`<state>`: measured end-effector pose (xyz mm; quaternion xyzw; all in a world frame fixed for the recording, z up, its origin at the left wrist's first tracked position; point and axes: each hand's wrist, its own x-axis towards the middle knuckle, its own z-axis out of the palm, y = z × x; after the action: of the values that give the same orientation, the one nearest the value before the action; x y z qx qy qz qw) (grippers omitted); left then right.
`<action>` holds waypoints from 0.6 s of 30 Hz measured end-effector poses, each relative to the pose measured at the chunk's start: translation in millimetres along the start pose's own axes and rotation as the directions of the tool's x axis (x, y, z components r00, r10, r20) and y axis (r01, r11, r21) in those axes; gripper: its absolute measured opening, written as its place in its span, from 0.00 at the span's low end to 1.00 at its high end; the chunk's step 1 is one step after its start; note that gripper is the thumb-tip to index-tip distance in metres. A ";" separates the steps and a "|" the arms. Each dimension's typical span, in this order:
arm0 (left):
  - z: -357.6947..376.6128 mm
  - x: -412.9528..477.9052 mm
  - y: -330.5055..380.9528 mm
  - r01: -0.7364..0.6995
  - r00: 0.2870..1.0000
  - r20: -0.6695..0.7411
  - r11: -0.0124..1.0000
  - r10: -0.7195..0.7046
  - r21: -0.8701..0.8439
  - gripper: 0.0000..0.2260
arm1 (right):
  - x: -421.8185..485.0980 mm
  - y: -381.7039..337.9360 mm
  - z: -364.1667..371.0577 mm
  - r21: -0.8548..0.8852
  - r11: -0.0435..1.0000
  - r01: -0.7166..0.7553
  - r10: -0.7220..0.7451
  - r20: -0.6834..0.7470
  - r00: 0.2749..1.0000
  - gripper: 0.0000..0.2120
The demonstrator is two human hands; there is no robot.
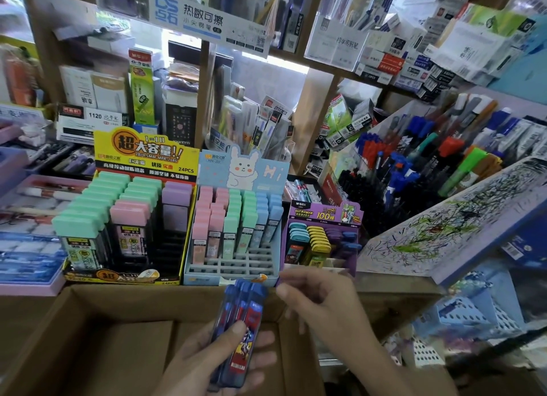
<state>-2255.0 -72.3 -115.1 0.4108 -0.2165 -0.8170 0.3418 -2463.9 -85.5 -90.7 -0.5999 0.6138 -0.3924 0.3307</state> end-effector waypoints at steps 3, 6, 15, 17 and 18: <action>-2.9 3.8 -3.3 -0.040 0.999 -0.010 0.999 0.040 0.033 0.23 | -1.3 -0.2 10.3 0.081 0.996 -0.049 0.044 0.060 0.997 0.11; -3.9 5.9 -4.9 -0.042 0.999 -0.015 0.997 0.043 0.060 0.23 | -1.6 -1.4 14.9 0.164 0.985 -0.057 0.040 0.102 0.994 0.10; -7.6 8.9 -7.8 -0.040 0.999 -0.019 0.999 0.040 -0.034 0.20 | 1.0 2.5 7.2 0.331 0.936 -0.123 0.101 0.083 0.991 0.09; -8.1 8.2 -6.3 -0.044 0.998 -0.036 0.997 0.041 -0.062 0.20 | 1.5 0.4 -7.0 0.344 0.932 -0.119 0.118 0.024 0.993 0.11; -8.3 7.7 -5.6 -0.040 0.999 -0.037 0.997 0.037 -0.069 0.20 | 2.0 -1.4 -15.7 0.321 0.941 -0.103 0.114 -0.015 0.993 0.10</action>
<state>-2253.6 -74.8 -127.4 0.4089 -0.1894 -0.8100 0.3754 -2477.2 -86.1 -81.9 -0.4968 0.5797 -0.4779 0.4345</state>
